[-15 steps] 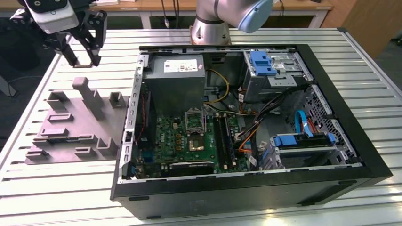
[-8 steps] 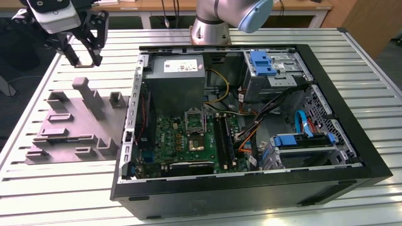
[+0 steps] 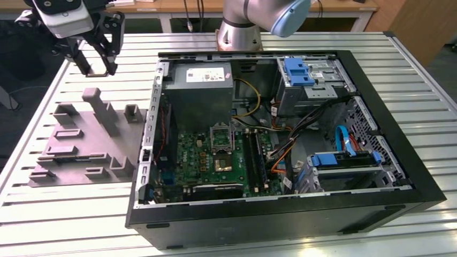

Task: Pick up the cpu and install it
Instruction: 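Pick up the cpu and move it towards the insertion slot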

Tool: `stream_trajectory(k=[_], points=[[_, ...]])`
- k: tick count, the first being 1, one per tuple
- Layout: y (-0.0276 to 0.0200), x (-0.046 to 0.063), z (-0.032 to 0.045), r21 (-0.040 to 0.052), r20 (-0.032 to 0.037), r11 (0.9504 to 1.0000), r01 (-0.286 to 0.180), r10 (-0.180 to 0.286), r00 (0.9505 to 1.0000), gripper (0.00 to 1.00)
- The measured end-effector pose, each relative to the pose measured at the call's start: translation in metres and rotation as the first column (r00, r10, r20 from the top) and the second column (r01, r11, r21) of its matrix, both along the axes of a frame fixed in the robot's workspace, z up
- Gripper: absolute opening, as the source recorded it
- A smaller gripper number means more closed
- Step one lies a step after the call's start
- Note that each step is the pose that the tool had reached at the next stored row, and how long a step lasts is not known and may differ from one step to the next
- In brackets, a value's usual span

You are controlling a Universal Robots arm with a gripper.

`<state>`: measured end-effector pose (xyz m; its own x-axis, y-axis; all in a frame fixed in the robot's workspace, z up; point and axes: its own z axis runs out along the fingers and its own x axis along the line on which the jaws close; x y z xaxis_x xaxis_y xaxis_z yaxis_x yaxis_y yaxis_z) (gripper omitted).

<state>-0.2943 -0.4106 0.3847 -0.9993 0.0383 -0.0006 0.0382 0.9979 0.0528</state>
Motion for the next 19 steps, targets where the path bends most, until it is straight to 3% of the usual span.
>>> stream_trajectory(k=[19], points=[[0.0000, 0.0058, 0.0000, 0.0001, 0.0000, 1.0000, 0.000, 0.000, 1.0000, 0.47]])
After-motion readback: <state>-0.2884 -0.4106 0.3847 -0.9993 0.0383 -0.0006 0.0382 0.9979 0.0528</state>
